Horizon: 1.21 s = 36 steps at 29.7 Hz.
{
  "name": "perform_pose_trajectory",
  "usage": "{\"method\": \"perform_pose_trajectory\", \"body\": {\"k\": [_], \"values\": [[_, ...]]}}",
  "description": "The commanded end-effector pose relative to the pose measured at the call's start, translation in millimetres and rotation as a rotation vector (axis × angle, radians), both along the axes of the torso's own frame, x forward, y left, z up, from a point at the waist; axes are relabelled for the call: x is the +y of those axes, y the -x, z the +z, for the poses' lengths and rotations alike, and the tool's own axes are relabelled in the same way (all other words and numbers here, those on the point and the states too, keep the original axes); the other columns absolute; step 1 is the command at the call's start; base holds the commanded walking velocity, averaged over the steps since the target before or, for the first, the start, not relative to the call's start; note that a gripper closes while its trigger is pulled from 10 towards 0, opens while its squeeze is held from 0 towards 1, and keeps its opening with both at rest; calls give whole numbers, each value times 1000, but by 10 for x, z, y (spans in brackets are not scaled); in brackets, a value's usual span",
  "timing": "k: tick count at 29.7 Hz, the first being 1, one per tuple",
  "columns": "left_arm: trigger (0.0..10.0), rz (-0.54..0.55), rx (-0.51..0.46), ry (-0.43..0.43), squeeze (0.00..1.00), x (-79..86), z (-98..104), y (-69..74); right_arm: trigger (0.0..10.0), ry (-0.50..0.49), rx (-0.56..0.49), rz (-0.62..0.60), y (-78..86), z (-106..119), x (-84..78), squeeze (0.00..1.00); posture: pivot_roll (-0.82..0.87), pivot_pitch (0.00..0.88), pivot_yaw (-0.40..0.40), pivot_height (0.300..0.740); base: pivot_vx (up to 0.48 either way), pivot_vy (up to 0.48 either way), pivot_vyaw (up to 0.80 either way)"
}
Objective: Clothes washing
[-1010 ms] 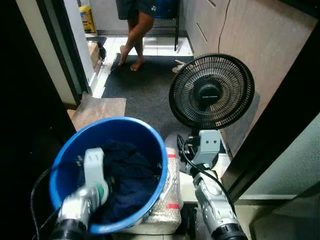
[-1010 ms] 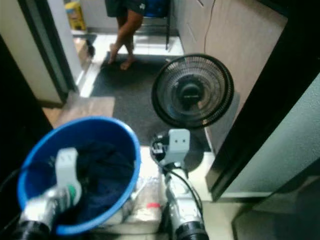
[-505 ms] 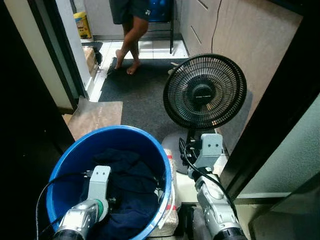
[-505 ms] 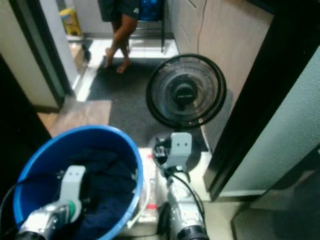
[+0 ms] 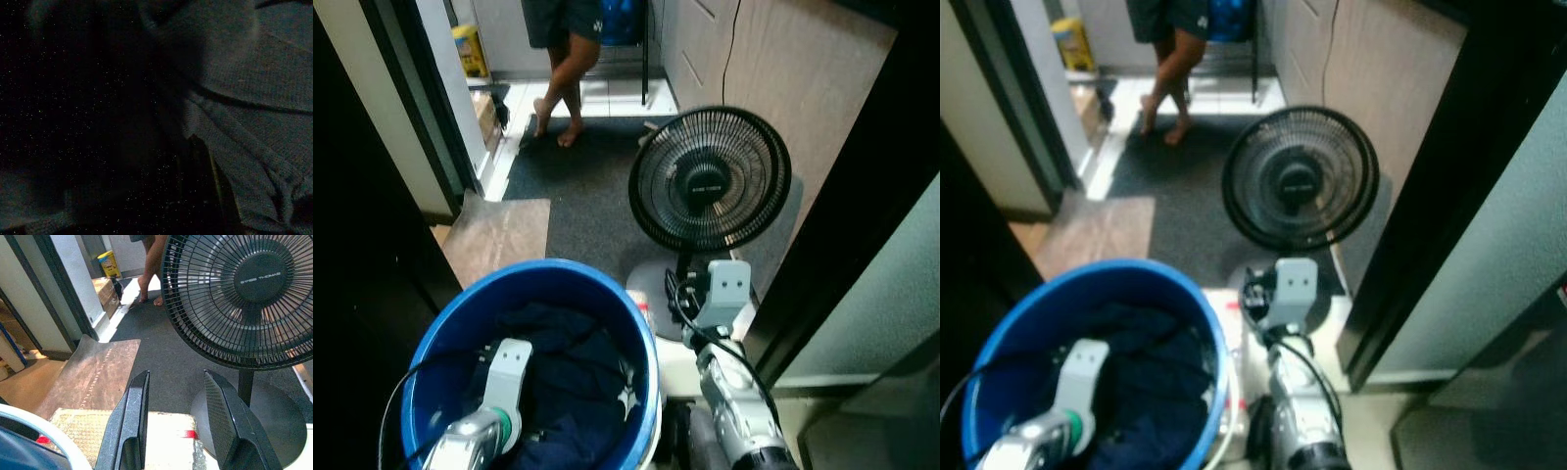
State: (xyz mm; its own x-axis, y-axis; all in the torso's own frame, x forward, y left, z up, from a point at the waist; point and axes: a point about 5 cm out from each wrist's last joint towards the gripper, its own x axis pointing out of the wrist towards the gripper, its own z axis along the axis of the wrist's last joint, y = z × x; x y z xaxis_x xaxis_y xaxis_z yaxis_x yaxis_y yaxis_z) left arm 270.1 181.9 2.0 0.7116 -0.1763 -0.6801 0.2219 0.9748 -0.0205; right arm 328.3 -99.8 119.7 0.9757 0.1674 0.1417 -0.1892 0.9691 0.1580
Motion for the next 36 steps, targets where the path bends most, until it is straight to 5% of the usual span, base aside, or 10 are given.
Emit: {"method": "perform_pose_trajectory", "body": {"k": [1,3,12,24,25,27,28,32,34,36], "values": [[0,-12,29,-70,0,66,-101,168,10000,-6,21,4,27,-45,-4,0,60,100,25,462,0,0,0],[0,-12,29,-70,0,66,-101,168,10000,-6,21,4,27,-45,-4,0,60,100,25,462,0,0,0],[0,-134,-517,-47,0,-258,812,-24,10000,-5,13,19,-2,-21,25,0,79,85,24,462,0,0,0],[0,-139,-855,3,0,-427,1666,-191,10000,-10,12,38,-10,-11,81,0,90,78,16,462,0,0,0],[10000,-142,-909,11,0,-455,1831,-219,10000,-11,10,39,-16,-2,80,0,90,75,18,462,0,0,0],[10000,-142,-909,11,0,-455,1831,-219,10000,-11,10,39,-16,-2,80,0,90,75,18,462,0,0,0],[10000,-143,-980,28,0,-486,2062,-245,10000,-15,4,38,-24,17,79,0,90,75,18,462,0,0,0],[10000,-149,-1046,47,0,-514,2267,-254,10000,-19,-3,37,-34,36,79,0,89,71,21,462,0,0,0],[10000,-140,-1237,37,0,-495,2837,-275,10000,-45,-95,40,-47,244,92,0,92,62,27,462,0,0,0],[10000,-104,-1306,54,0,-444,3072,-273,10000,-67,-166,43,-45,418,102,0,91,60,28,462,0,0,0]]}}
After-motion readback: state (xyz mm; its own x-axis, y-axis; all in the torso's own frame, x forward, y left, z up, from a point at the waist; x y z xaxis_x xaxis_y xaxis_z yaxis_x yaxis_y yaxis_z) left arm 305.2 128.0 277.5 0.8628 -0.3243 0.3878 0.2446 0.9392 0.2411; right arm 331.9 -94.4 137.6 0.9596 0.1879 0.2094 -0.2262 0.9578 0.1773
